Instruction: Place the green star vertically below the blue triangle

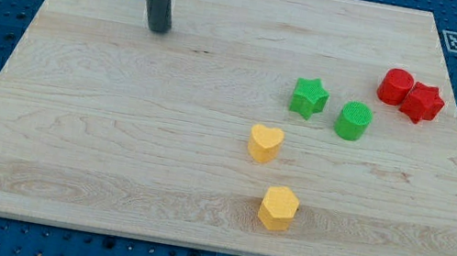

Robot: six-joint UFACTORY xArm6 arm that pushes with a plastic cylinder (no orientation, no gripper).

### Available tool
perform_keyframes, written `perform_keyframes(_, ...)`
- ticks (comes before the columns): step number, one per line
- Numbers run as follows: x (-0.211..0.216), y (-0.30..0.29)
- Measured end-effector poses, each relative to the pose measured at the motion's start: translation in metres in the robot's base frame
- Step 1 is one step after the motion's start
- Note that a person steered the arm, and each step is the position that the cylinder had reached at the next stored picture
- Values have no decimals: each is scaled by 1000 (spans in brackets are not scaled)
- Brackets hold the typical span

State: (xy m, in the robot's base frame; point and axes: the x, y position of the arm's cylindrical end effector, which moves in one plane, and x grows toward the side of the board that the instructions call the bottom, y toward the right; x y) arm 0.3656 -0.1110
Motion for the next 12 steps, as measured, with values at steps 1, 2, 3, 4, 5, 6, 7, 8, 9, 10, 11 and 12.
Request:
perform_keyframes(1, 67, 9)
perform_keyframes(2, 68, 9)
perform_keyframes(3, 68, 11)
perform_keyframes(4, 61, 42)
perform_keyframes(5, 27, 68)
perform_keyframes(6, -1, 128)
perform_keyframes(7, -4, 206)
perform_keyframes(8, 13, 249)
perform_keyframes(9, 29, 268)
perform_keyframes(10, 38, 286)
perform_keyframes(11, 49, 292)
perform_keyframes(12, 49, 279)
